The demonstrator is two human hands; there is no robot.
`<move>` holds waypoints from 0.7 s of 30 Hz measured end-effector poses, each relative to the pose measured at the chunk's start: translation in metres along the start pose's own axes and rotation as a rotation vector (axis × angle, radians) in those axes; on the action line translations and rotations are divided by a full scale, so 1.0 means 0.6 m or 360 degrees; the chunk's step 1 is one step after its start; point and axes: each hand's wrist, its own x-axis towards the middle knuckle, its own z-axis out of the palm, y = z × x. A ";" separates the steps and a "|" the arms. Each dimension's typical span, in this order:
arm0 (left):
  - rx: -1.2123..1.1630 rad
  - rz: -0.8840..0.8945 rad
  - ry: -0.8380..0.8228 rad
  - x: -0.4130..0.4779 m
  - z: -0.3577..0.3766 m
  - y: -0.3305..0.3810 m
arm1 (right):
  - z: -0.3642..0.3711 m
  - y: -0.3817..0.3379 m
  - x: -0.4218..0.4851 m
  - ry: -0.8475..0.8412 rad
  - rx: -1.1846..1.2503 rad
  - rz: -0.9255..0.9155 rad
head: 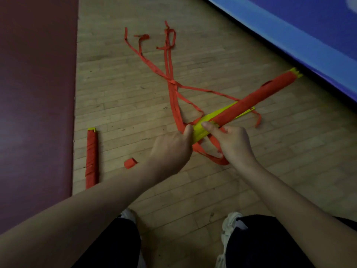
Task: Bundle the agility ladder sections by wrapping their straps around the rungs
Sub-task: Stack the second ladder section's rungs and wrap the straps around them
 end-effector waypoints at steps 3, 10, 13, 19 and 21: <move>0.0217 0.0059 0.0257 -0.006 0.009 0.013 | 0.000 -0.010 -0.004 0.0064 0.0175 0.0122; 0.0142 0.0236 0.0595 -0.006 0.039 0.012 | 0.001 -0.017 -0.008 0.0078 0.0844 0.0461; -0.0387 0.0138 0.0267 0.001 -0.010 0.002 | -0.002 -0.024 -0.007 0.0039 0.0998 0.0443; -0.1505 -0.0076 -0.0771 0.016 -0.085 -0.052 | -0.008 -0.020 0.001 -0.0094 0.1007 0.0368; -0.1786 -0.0099 -0.0946 0.013 -0.082 -0.058 | -0.010 -0.021 0.000 -0.0152 0.1065 0.0341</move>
